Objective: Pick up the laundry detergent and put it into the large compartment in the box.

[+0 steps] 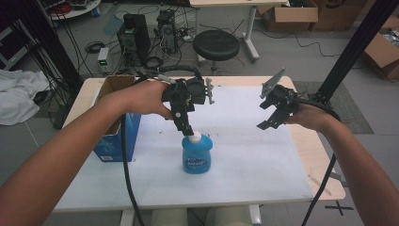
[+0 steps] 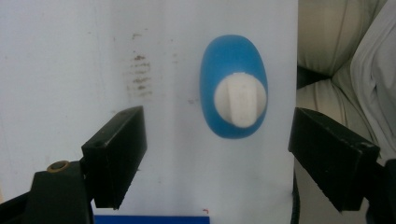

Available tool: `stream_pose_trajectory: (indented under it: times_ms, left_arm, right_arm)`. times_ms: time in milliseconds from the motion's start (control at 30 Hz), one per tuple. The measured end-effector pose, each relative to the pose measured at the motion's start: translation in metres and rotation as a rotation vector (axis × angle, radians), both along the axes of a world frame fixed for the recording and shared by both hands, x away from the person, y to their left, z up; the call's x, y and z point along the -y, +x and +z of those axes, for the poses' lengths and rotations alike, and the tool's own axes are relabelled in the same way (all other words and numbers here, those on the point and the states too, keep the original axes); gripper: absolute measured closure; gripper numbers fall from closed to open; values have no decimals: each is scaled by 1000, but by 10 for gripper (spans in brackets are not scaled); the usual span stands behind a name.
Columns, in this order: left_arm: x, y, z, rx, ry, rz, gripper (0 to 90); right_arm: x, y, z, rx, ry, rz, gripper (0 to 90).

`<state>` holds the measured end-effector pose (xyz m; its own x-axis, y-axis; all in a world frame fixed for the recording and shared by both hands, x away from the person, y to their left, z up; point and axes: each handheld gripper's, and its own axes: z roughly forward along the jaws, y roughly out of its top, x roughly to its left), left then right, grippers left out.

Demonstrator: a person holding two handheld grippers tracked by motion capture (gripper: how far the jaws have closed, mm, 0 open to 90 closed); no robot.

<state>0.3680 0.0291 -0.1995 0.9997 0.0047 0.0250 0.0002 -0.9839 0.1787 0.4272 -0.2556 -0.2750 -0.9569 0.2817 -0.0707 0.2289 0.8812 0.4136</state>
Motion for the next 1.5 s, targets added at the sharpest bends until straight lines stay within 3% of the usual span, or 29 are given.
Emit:
stream_pose_trajectory:
  times_ms: [700, 1100, 1500]
  left_arm:
    - [23, -10, -44, -18, 53, -41, 198]
    - [27, -11, -70, -31, 77, -21, 197]
    - [29, -12, -87, -39, 106, -20, 200]
  right_arm:
    - [-2, -3, 2, 8, 3, 7, 165]
    - [-1, -3, 1, 9, 4, 8, 166]
    - [-2, -4, 1, 8, 4, 9, 165]
